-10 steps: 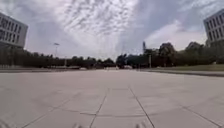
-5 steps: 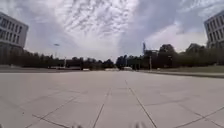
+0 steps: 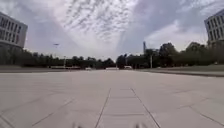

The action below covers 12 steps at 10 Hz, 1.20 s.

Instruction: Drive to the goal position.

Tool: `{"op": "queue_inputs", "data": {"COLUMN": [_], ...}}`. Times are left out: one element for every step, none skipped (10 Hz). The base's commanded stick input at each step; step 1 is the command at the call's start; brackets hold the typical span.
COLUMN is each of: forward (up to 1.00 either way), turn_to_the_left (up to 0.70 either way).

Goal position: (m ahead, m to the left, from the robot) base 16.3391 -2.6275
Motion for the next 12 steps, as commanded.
{"op": "queue_inputs", "data": {"forward": [0.7, 0.7, 0.7, 0.7, 0.7, 0.7, 0.7, 0.7, 0.7, 0.7, 0.7, 0.7], "turn_to_the_left": [0.0, 0.0, 0.0, 0.0, 0.0, 0.0, 0.0, 0.0, 0.0, 0.0, 0.0, 0.0]}}
